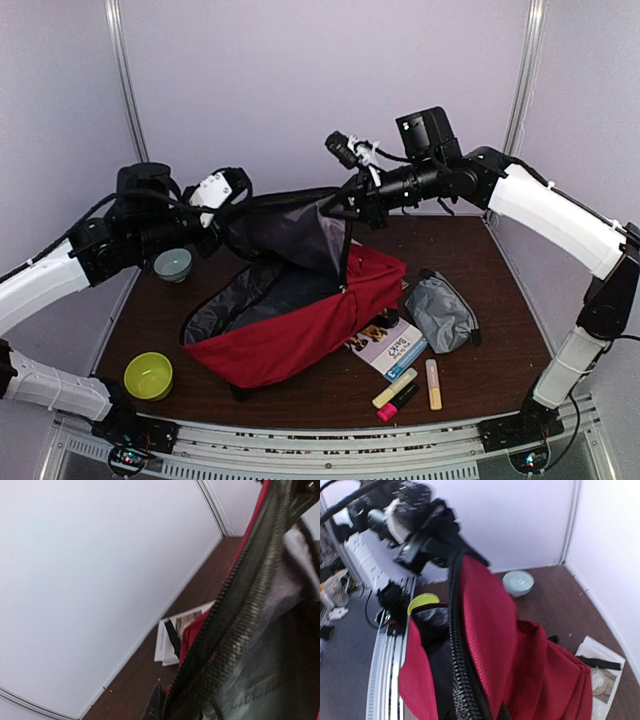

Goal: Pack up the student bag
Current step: Pass from the right arm to the left

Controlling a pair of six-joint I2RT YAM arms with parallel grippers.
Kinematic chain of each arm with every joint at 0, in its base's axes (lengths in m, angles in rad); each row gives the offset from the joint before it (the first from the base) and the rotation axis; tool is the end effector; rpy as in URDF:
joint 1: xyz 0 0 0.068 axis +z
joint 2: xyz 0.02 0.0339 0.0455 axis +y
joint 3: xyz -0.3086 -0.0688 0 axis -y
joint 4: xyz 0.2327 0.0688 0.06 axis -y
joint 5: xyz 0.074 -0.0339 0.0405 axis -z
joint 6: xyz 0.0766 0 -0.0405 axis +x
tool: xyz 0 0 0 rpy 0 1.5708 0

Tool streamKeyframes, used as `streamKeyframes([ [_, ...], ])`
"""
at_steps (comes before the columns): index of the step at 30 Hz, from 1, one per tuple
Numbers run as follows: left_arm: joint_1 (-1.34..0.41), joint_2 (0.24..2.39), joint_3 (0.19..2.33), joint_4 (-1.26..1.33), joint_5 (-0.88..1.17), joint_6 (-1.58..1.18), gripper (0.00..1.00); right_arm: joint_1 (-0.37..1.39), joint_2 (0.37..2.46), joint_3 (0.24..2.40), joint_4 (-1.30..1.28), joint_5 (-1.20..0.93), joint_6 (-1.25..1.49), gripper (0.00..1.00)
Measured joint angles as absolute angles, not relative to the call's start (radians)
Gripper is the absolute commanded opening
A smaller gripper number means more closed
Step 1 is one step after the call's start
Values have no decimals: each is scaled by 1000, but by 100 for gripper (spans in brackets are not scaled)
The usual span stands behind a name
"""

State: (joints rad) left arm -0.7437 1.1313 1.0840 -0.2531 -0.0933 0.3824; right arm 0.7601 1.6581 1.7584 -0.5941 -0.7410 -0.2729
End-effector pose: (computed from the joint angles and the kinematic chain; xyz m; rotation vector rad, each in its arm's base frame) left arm 0.2017 -0.1759 0.3972 0.9447 1.6173 -0.1619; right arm 0.2451 0.3044 0.4421 -1.4155 1.5362 1.0603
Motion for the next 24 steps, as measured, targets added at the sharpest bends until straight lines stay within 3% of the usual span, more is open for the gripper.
streamKeyframes([
  [9,-773,970,1270,-292,-128,357,0,770,1773,1907,-102,-717,51,1],
  [13,-764,936,1225,-315,-153,307,0,769,1929,2021,-19,-704,146,24],
  [17,-751,918,1092,-317,-178,234,0,730,1984,1983,-34,-649,205,51],
  [21,-749,953,970,-315,-179,157,0,685,1967,1845,-62,-613,246,62],
  [24,-750,992,917,-305,-172,98,0,644,1913,1711,-125,-568,266,64],
])
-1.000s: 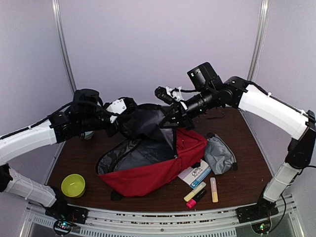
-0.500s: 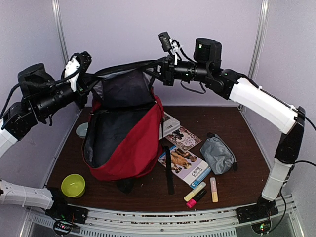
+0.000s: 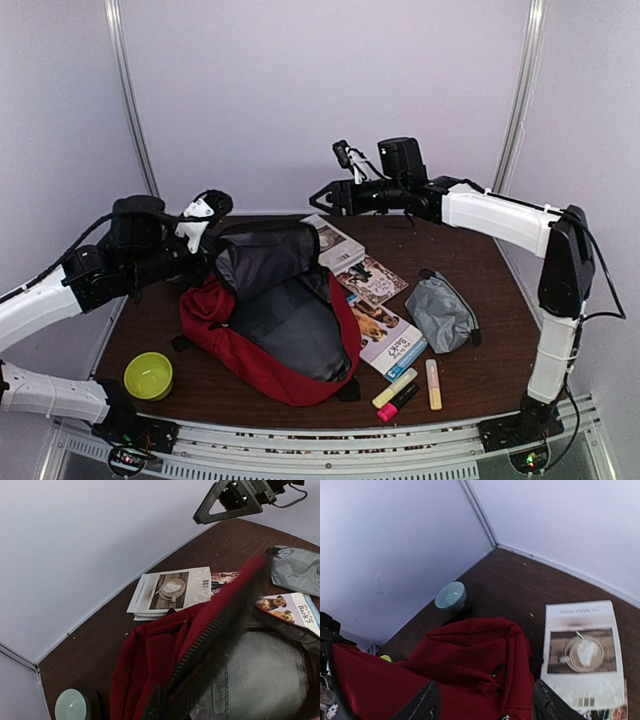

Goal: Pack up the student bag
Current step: Move the book to the book.

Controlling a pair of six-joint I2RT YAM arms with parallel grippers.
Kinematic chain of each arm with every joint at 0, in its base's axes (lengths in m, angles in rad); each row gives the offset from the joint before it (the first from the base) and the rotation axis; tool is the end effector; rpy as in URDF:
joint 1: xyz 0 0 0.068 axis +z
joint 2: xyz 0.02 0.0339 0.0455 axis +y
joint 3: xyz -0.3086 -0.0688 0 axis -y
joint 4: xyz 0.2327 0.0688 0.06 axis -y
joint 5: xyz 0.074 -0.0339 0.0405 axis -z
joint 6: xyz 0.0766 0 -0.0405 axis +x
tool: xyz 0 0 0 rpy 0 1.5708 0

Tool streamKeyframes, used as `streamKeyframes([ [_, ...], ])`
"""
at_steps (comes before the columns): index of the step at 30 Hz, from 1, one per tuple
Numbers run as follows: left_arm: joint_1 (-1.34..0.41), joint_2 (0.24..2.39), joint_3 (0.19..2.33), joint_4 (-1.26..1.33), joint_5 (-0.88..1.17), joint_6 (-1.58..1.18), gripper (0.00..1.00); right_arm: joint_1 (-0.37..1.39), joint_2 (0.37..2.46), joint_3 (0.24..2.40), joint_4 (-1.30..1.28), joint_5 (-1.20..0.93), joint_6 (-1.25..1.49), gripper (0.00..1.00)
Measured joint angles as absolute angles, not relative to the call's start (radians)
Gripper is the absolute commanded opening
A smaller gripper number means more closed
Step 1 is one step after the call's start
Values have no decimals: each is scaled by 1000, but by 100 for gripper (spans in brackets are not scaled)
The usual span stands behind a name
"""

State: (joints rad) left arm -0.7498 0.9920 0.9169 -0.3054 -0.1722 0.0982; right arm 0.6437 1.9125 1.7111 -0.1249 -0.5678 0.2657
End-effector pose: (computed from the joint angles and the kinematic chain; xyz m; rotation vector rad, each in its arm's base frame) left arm 0.1747 -0.1448 0.3587 0.6988 1.8253 -0.2633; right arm 0.3710 0.3298 0.3721 -0.7754 1.8582 1.1375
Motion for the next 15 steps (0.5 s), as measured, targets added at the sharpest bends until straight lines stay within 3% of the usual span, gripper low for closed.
streamKeyframes([
  [9,-749,992,846,-243,-168,-22,0,544,1704,1472,-382,-313,288,61],
  [15,-750,964,815,-232,-168,-60,0,582,1678,1290,-535,-227,278,67],
])
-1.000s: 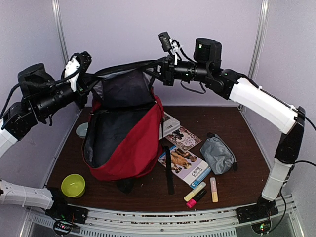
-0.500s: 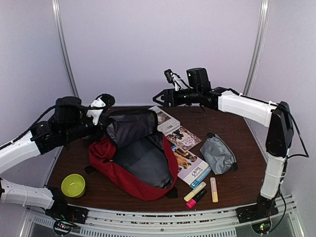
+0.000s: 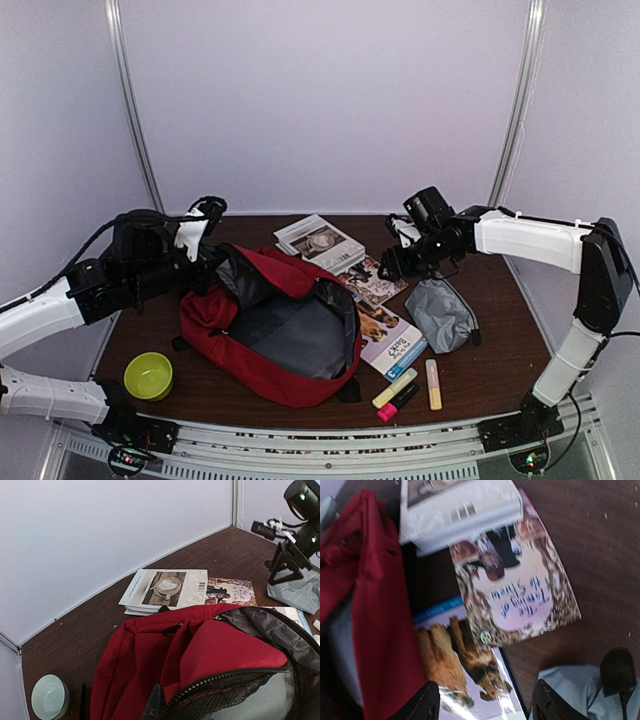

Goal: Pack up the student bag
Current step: Move the book to the book.

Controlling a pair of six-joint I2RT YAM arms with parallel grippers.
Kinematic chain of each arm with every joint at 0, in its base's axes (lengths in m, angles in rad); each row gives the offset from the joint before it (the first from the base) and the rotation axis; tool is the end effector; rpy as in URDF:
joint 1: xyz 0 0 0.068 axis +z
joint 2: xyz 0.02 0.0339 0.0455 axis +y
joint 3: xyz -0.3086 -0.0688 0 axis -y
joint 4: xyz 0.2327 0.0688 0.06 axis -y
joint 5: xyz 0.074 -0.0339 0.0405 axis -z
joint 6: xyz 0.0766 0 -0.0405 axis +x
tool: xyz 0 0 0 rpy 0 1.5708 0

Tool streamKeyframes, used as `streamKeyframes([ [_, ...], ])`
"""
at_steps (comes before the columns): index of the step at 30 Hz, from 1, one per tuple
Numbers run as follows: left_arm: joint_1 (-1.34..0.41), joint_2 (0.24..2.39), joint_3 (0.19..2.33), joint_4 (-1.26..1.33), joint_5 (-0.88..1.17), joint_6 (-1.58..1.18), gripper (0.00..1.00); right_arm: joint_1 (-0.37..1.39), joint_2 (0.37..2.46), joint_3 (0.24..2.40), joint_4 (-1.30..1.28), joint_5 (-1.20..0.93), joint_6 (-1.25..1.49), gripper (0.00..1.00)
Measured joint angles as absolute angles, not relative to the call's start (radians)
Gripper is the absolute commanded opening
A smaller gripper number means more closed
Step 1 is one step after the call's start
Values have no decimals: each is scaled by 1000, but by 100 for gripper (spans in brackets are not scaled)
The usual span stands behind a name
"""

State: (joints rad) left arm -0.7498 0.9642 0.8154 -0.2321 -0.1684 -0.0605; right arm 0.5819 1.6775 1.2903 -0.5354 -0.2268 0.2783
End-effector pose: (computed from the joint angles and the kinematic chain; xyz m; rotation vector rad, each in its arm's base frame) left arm 0.1711 -0.1418 0.3363 0.5572 1.8836 -0.3710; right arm 0.3086 0.2236 0.2695 -0.4866 2.5294 0.6270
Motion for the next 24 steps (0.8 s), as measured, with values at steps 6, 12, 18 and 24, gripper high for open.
streamKeyframes([
  [6,-749,937,789,-225,-179,-82,0,618,1744,1263,-635,-180,239,68],
  [12,-749,903,739,-225,-207,-105,0,594,1832,1308,-567,-252,311,68],
  [18,-749,902,722,-225,-226,-120,0,543,1927,1443,-358,-308,484,75],
  [24,-750,904,717,-225,-236,-128,0,495,2057,1569,-161,-336,702,68],
])
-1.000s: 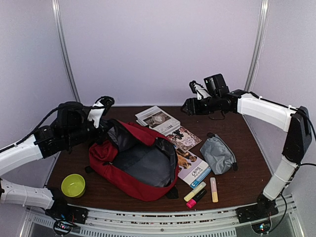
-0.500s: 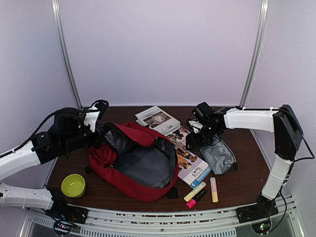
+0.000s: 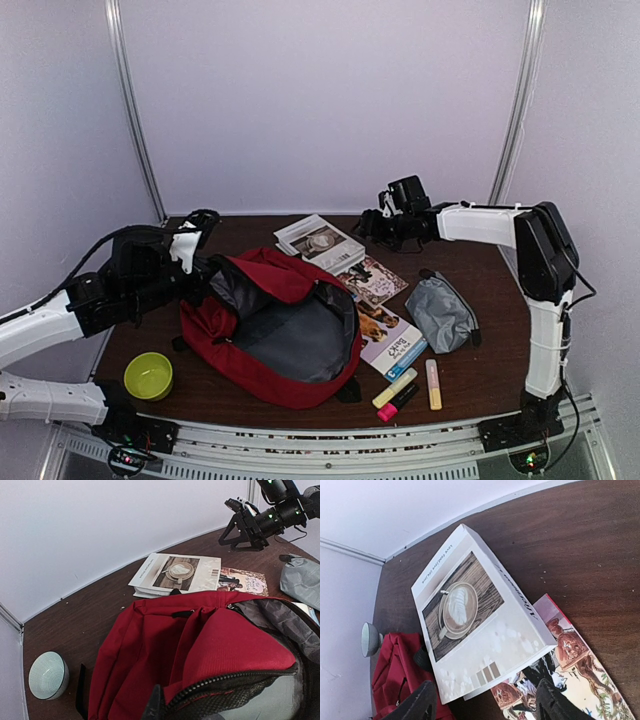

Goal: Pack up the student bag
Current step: Move the book to the book.

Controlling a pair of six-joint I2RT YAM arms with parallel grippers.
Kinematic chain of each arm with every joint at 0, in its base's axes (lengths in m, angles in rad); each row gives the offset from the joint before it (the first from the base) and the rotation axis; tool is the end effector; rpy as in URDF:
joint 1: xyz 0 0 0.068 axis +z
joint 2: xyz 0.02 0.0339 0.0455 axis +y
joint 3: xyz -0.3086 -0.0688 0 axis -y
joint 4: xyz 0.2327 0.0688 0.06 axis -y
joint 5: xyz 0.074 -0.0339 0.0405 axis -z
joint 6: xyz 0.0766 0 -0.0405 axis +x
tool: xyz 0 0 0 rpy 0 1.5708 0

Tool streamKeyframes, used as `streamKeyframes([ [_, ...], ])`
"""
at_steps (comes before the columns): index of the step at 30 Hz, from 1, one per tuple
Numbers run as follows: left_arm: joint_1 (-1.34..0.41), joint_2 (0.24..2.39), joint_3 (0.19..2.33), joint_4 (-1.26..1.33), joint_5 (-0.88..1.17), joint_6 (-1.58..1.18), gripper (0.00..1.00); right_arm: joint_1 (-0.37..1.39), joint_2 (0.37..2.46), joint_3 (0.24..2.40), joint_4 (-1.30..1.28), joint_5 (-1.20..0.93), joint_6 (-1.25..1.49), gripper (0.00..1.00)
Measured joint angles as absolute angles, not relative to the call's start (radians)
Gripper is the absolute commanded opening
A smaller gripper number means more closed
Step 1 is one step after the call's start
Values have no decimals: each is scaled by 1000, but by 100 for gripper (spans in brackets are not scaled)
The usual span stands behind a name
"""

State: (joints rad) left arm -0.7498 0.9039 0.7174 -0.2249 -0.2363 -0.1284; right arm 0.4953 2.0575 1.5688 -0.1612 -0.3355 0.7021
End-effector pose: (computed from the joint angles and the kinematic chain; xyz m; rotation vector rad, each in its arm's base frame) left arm 0.1622 -0.1266 0.3124 0.4588 1.9320 -0.3383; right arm 0.4407 0.2667 0.2414 0.0466 2.3790 0.9945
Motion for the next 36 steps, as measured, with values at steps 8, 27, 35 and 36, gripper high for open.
streamKeyframes([
  [8,-749,932,718,-215,-246,-128,0,495,2135,1569,-67,-242,961,100],
  [27,-645,1173,776,-160,-223,-198,0,487,2418,1913,-193,-303,895,80],
  [35,-589,1351,924,-195,-170,-270,0,486,2393,1845,-190,-356,842,59],
  [36,-582,1360,930,-199,-155,-281,0,486,2382,1826,-187,-363,837,56],
])
